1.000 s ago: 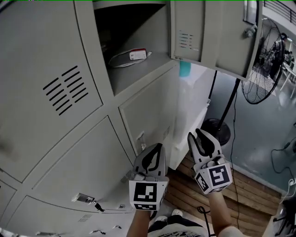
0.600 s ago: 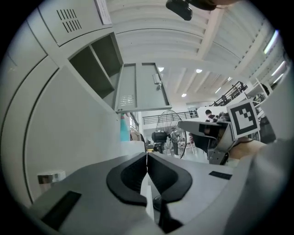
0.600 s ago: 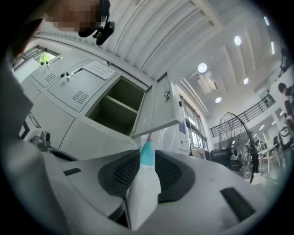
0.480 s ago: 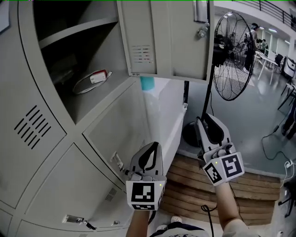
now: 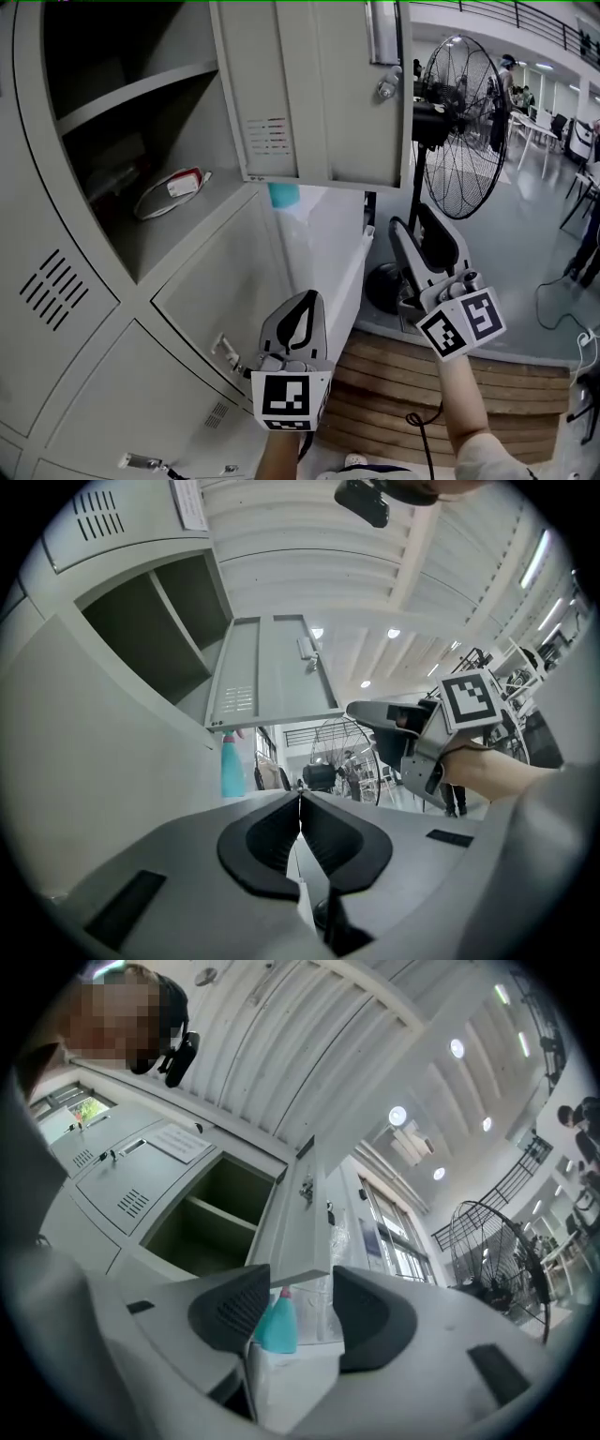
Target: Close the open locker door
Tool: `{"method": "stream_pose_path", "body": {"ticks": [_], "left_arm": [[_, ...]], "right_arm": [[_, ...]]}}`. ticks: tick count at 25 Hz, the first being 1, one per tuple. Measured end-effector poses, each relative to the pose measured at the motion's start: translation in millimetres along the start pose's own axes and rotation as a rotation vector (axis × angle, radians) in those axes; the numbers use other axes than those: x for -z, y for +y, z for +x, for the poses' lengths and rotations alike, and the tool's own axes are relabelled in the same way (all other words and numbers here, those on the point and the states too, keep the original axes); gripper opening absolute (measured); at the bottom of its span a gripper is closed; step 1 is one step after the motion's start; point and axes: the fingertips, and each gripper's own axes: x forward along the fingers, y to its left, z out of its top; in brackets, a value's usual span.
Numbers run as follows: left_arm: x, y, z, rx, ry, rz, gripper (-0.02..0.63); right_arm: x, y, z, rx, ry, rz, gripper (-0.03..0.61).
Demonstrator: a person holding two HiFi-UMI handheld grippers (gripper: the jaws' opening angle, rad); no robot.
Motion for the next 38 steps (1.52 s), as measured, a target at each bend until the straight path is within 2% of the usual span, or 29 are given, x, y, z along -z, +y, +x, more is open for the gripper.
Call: {"method": "stream_pose_path", "body": {"ticks": [6,14,18,38], "left_arm": [[2,5,3,-0.028,0.003,0.01,0.008],[6,16,2,-0.076,0.012,0.022,0.008],[9,19,2,-0.095,0.02,0.024,0.008],[13,24,-35,-0.207,0.042,0.023,0.008]], "right_arm": [[-8,-8,21,-0.029,-0.036,0.026,0.21],[2,-13,36,-0.057,-0.043,0.058,0.21],[0,-13,36,-0.071,-0.059,0.073,0.138],[-18,28,10,-0.164,-0.131,0.068,0.104]]}}
